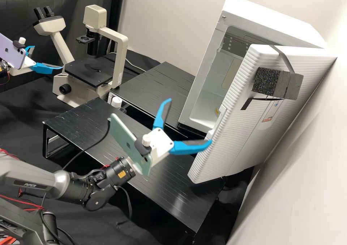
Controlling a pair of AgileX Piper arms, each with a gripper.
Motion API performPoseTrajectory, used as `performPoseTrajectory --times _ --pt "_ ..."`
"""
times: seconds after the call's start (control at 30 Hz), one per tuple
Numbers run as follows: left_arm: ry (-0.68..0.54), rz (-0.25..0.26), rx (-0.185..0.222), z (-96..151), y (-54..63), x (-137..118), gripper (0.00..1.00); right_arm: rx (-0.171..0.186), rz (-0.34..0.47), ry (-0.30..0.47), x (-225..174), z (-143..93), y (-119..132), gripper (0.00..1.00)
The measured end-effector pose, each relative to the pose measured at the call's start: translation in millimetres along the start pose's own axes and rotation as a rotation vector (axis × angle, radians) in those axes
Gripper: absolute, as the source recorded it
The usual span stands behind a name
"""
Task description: Close the incubator door.
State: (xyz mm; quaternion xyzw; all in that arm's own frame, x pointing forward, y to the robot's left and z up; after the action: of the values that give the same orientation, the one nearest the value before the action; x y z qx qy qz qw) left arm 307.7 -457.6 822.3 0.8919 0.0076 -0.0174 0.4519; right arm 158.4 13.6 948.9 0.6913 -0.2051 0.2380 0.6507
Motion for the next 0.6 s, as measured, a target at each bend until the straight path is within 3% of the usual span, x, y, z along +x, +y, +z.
performPoseTrajectory --times 0.27,0.6 --pt "0.0 0.0 0.0 0 0.0 0 1.0 0.008 0.005 -0.15 13 31 -5 1.0" --pt "0.0 0.0 0.0 0 0.0 0 1.0 -0.051 -0.084 -0.288 37 55 -36 1.0"
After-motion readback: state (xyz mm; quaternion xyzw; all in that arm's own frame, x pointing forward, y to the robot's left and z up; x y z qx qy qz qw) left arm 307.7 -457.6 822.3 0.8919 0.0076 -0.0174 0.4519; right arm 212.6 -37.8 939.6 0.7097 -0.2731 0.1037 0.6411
